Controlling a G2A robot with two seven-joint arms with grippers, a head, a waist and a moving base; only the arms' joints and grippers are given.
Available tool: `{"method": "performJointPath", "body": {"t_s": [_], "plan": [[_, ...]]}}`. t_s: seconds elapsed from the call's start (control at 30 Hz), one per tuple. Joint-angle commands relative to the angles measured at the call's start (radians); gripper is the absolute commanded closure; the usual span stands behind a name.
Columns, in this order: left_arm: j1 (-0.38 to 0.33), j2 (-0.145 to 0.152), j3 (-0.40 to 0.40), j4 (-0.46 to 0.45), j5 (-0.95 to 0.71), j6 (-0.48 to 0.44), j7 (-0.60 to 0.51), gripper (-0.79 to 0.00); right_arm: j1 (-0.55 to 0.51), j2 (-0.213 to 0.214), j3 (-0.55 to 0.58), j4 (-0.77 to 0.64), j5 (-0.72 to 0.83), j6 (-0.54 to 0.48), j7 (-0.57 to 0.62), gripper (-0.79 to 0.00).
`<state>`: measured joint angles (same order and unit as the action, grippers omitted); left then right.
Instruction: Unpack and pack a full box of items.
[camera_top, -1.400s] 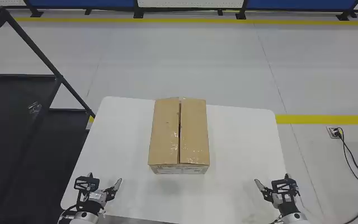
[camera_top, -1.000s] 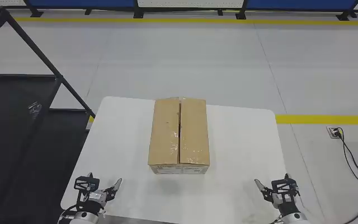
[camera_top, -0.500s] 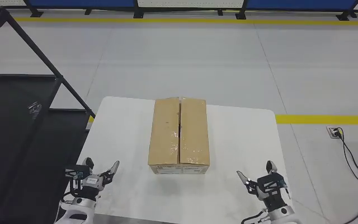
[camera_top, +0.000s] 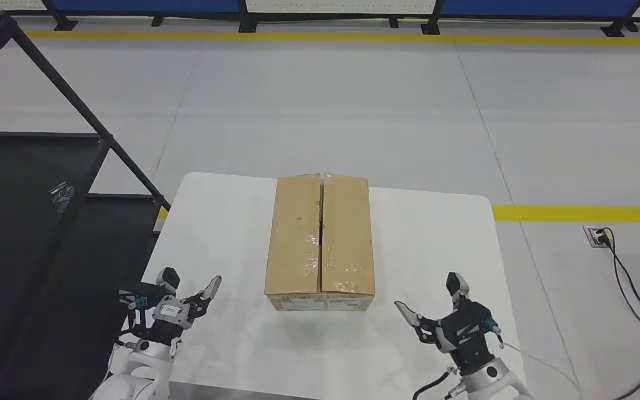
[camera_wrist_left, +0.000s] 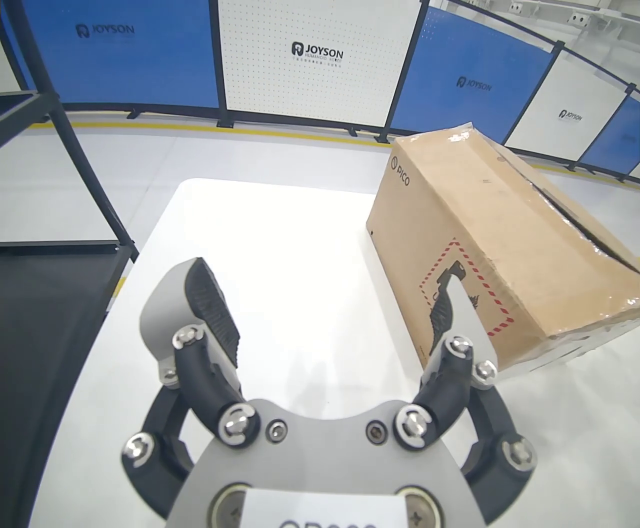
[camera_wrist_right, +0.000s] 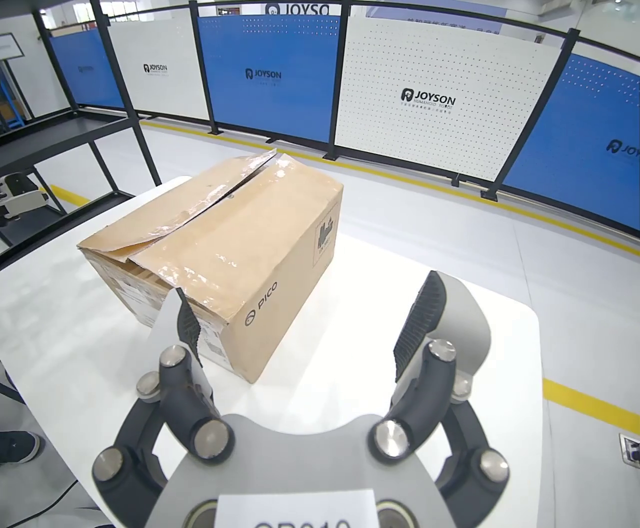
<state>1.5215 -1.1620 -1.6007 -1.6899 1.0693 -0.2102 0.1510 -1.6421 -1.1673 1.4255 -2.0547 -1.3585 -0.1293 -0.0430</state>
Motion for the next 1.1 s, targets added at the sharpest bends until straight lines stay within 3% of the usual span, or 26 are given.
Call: {"method": "performJointPath", "body": {"t_s": [0.0, 0.1, 0.2, 0.33, 0.67, 0.87, 1.07], "plan": [[0.0, 0.0, 0.0, 0.0, 0.0, 0.0, 0.0, -0.785, 0.003, 0.0, 0.003, -0.002, -0.027, 0.012, -0.001, -0.785], [-0.01, -0.004, 0.016, -0.007, -0.04, -0.005, -0.021, -0.785, 0.02, 0.0, -0.081, -0.028, -0.18, -0.024, -0.036, -0.785], [-0.037, -0.007, 0.028, -0.006, -0.06, 0.015, -0.047, -0.785, 0.068, 0.0, -0.179, -0.02, -0.43, -0.04, -0.024, -0.785], [-0.057, -0.011, 0.041, -0.004, -0.073, 0.032, -0.06, -0.785, 0.126, -0.009, -0.309, 0.007, -0.695, -0.004, 0.031, -0.785], [-0.07, -0.024, 0.059, 0.002, -0.152, 0.093, -0.054, -0.785, 0.248, -0.056, -0.474, 0.12, -0.868, 0.21, 0.163, -0.785], [-0.069, -0.026, 0.065, 0.0, -0.149, 0.098, -0.05, -0.785, 0.33, -0.088, -0.532, 0.189, -0.92, 0.275, 0.247, -0.785], [-0.069, -0.026, 0.065, 0.0, -0.149, 0.098, -0.05, -0.785, 0.379, -0.11, -0.556, 0.244, -0.936, 0.28, 0.304, -0.603]]}}
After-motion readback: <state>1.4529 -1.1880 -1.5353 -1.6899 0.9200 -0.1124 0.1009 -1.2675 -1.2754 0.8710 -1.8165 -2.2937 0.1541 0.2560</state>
